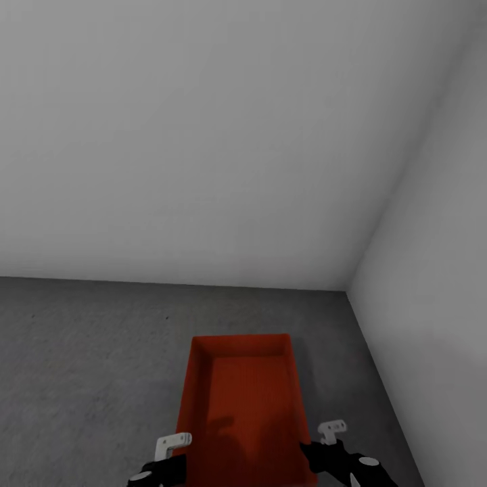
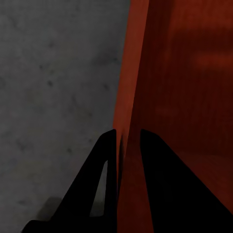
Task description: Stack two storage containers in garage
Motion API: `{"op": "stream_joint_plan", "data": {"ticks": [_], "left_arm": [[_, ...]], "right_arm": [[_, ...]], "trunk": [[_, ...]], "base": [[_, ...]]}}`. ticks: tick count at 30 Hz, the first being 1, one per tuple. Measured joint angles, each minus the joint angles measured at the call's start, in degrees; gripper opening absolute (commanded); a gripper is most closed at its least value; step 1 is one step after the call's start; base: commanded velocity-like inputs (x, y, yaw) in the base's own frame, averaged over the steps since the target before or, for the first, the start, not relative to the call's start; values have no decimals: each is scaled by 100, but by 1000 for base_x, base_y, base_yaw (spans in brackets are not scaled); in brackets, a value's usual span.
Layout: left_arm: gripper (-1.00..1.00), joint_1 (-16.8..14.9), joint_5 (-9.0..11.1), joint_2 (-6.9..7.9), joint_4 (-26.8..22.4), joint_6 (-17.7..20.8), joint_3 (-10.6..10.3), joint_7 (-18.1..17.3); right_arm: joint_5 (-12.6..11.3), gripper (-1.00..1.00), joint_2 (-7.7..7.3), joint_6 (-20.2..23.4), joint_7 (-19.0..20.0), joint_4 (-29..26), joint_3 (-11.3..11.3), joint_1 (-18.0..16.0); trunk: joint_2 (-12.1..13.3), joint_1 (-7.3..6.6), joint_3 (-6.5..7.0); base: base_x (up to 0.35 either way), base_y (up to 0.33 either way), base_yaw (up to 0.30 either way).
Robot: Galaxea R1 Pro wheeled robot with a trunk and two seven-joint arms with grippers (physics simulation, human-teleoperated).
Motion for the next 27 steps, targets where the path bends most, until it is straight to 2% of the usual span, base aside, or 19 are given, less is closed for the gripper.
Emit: {"op": "stream_joint_plan", "data": {"ticks": [3,5,9,11,15,27], "left_arm": [[-100,0,-19,-23,-2,-77,2,0],[-100,1,35,20,-12,-90,-28,-6],[-100,3,195,156,-17,39,-97,-22],[-100,3,242,173,-15,85,-144,-16],[-100,1,232,168,-17,127,-172,-19],[-100,0,214,159,-18,132,-159,-20]], "right_arm": [[-127,-100,-49,-82,1,0,114,-1],[-126,-100,-14,-109,-29,1,108,-3],[3,-100,103,-2,-98,5,41,-4],[76,-100,109,49,-58,3,-33,-4],[160,-100,110,98,-10,-2,-151,0],[170,-100,110,98,-5,1,-162,0]], "trunk": [[0,0,0],[0,0,0],[-159,88,-72],[-239,131,-108],[-400,219,-179],[-881,483,-395]], "base": [[0,0,0],[0,0,0],[0,0,0],[0,0,0],[0,0,0],[0,0,0]]}}
